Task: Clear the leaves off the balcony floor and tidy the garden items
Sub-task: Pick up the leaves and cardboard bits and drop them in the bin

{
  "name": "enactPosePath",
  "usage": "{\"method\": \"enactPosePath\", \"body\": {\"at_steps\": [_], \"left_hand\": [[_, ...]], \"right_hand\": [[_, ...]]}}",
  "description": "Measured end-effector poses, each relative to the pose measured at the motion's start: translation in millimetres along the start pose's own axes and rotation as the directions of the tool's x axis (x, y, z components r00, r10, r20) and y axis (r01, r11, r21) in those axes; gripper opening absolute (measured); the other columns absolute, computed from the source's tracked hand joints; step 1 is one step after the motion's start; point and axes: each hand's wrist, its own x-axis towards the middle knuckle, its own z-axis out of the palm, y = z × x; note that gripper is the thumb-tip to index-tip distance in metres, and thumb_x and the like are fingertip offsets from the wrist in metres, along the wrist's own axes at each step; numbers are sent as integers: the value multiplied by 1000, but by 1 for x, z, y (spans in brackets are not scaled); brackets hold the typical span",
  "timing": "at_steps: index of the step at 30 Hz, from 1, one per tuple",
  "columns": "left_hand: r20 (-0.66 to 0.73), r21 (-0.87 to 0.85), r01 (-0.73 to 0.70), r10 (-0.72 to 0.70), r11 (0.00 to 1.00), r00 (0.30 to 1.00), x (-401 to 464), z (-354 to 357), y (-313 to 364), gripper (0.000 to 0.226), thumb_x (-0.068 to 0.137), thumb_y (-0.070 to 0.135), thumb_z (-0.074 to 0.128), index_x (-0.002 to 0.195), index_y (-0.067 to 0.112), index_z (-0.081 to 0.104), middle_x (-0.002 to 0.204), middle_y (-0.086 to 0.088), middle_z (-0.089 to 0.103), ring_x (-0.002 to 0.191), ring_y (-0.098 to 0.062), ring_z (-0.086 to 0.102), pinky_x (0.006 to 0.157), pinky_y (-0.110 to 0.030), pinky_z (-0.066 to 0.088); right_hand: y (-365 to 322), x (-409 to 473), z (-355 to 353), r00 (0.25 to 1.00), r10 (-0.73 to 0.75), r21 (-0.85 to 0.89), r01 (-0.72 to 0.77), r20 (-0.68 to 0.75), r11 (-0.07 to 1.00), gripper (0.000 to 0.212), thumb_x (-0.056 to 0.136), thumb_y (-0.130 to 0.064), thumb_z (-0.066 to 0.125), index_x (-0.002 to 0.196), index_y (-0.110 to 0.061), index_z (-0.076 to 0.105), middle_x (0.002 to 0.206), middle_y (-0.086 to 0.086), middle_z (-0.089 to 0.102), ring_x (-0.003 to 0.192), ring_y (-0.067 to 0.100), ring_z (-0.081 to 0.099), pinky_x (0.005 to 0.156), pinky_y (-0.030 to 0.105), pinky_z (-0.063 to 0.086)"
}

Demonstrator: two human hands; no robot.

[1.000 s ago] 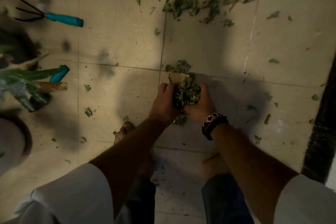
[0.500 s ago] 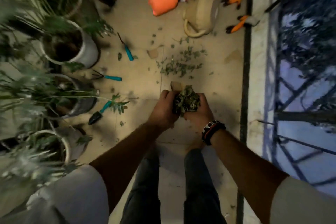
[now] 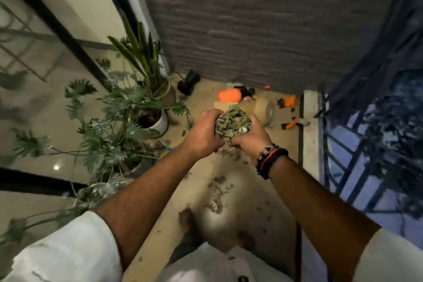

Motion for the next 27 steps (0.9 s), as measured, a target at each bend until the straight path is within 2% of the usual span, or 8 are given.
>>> {"method": "enactPosePath", "body": {"at_steps": [3,6,10,13,15,20,24,27], "left_hand": [[-101,-42,69,-73,997,992,-31,-20,22,65,63,14,85,120,16,53,108,-4,49,85,-24,63,55,-40,57],[-188,-90,136,-151,987,970,-71,-35,42,65,64,9,86,121,10,54,111,-6,49,81,-19,63,48,-40,58],[-292,-102,236,-256,966,921,-136,-52,52,63,67,12,85,123,10,55,110,-1,47,79,-4,53,72,-36,58],[-364,-115,307,-328,945,872,-190,-60,45,61,69,16,84,123,13,56,109,1,48,92,-9,51,80,-22,46],[-406,-137,368,-391,920,826,-231,-66,33,64,68,21,84,125,15,55,113,-1,50,101,-13,50,83,-20,41],[-509,-229,494,-536,839,674,-348,-66,1,64,66,20,82,124,18,55,116,-2,51,106,-16,51,87,-20,41],[-556,-336,569,-646,751,524,-451,-57,-19,64,68,17,80,126,20,53,114,0,47,105,-16,52,90,-26,48],[-590,-390,616,-699,684,403,-522,-54,-31,62,68,16,80,125,19,54,110,2,45,99,-17,55,76,-26,50]], "right_hand": [[-18,-23,2,995,-63,-19,65,78,998,65,60,10,74,111,-24,51,96,-2,66,88,15,64,69,31,57],[-26,-47,10,985,-75,-94,90,158,991,65,57,3,77,110,-27,53,98,-2,68,91,17,64,71,31,57],[-28,-85,35,941,-69,-88,104,331,991,64,60,12,74,109,-22,52,99,4,67,94,22,65,68,34,59],[-18,-114,65,900,-48,-86,94,433,992,64,56,12,73,101,-29,55,100,5,68,95,23,65,75,42,60],[-8,-135,93,861,-51,-99,117,506,988,65,47,6,74,97,-32,56,102,6,69,97,26,66,77,51,59],[33,-200,169,706,-8,-144,156,708,977,77,41,2,73,113,-19,58,104,13,70,100,33,67,74,59,56],[75,-267,231,577,76,-222,186,813,957,78,40,1,72,115,-17,58,103,15,71,96,33,68,74,55,58],[95,-320,273,477,139,-262,202,868,944,70,49,11,70,113,-14,58,101,19,69,90,34,66,72,54,56]]}}
